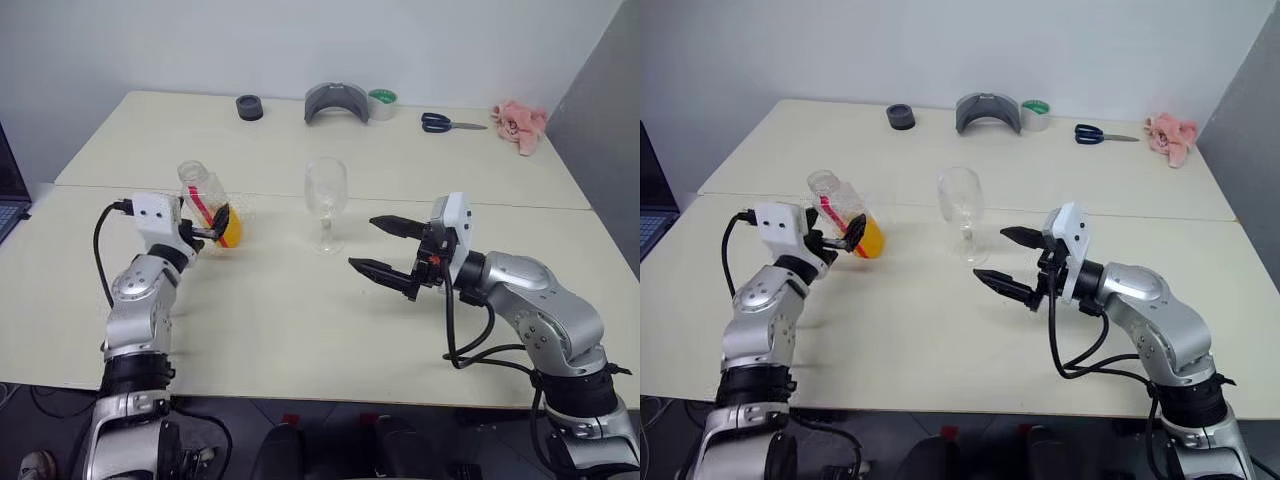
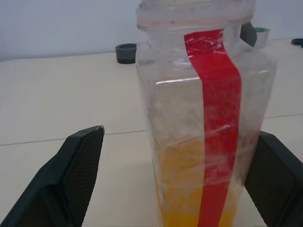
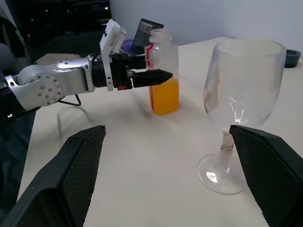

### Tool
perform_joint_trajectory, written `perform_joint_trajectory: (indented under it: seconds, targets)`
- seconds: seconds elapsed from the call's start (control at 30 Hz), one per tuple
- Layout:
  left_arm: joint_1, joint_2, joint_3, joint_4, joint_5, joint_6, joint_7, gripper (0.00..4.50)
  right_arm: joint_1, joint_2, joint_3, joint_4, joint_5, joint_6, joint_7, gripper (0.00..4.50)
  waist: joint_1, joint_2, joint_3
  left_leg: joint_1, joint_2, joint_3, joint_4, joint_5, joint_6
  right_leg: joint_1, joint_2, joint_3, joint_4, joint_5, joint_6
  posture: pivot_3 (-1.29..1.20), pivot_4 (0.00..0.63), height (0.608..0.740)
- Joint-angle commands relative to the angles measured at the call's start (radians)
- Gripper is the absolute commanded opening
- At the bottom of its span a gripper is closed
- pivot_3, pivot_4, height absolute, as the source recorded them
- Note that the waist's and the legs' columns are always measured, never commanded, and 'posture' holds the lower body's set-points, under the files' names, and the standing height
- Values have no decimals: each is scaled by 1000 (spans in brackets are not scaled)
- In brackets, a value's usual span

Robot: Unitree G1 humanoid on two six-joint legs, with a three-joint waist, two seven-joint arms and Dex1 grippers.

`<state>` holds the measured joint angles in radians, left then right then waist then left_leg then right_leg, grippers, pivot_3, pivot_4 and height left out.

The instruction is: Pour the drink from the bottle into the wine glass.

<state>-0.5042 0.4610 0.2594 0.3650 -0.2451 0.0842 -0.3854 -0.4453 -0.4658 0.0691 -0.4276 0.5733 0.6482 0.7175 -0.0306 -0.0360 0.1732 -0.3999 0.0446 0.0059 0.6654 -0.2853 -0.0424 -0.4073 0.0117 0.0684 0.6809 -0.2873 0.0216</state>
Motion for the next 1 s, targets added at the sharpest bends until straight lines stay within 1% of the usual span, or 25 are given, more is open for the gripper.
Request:
perform_joint_trajectory:
  seconds: [0.03,0.23,0.33,0.53,0.57,0.6,0.7,0.8,0.9,1.0]
  targets:
    - [-54,-2,-8,77,23,-75,-8,4500,-19,-4,-21,-45,23,1,-5,4475,0,0,0,0,0,0,0,0,0,0,0,0,0,0,0,0,150,740]
    - [-107,-2,-14,205,35,-158,-16,4500,-26,-2,-19,-52,21,8,-10,4475,-1,0,0,0,0,0,0,0,0,0,0,0,0,0,0,0,150,740]
    - [-109,-8,-11,233,31,-185,-25,3913,-27,-4,-22,-57,22,14,-12,4500,-1,0,0,0,0,0,0,0,0,0,0,-1,0,0,0,0,150,740]
    - [-96,-14,-10,226,26,-195,-31,2095,-28,-4,-23,-57,23,17,-18,4500,-1,0,0,0,0,0,1,0,0,0,0,-1,1,0,0,0,150,740]
    - [-93,-14,-10,222,25,-194,-32,1847,-27,-4,-23,-55,22,15,-18,4500,-1,0,0,0,0,0,1,0,0,0,0,-1,1,0,0,0,150,740]
    - [-91,-14,-10,218,25,-193,-32,1697,-26,-4,-23,-52,21,12,-17,4500,0,0,0,0,0,-1,1,0,0,0,0,-1,1,0,0,0,150,740]
    - [-88,-9,-11,193,27,-181,-28,1656,-20,-6,-24,-45,16,3,-14,4500,-1,0,0,0,0,0,1,0,0,0,0,-1,1,0,0,0,150,740]
    - [-108,24,-39,165,75,-171,-19,1656,-26,-2,-30,-38,13,0,-22,4500,-1,0,0,0,0,-1,1,0,0,0,0,-1,1,0,0,0,150,740]
    - [-162,70,-81,155,139,-165,-17,1656,-46,7,-39,-21,9,-4,-37,4500,-1,0,0,0,0,-1,1,0,0,0,0,-1,1,0,0,0,150,740]
    - [-249,113,-141,168,202,-187,-51,1656,-76,20,-43,10,-5,-19,-50,4500,1,0,0,-1,0,-2,1,0,0,0,0,-2,1,0,0,0,150,740]
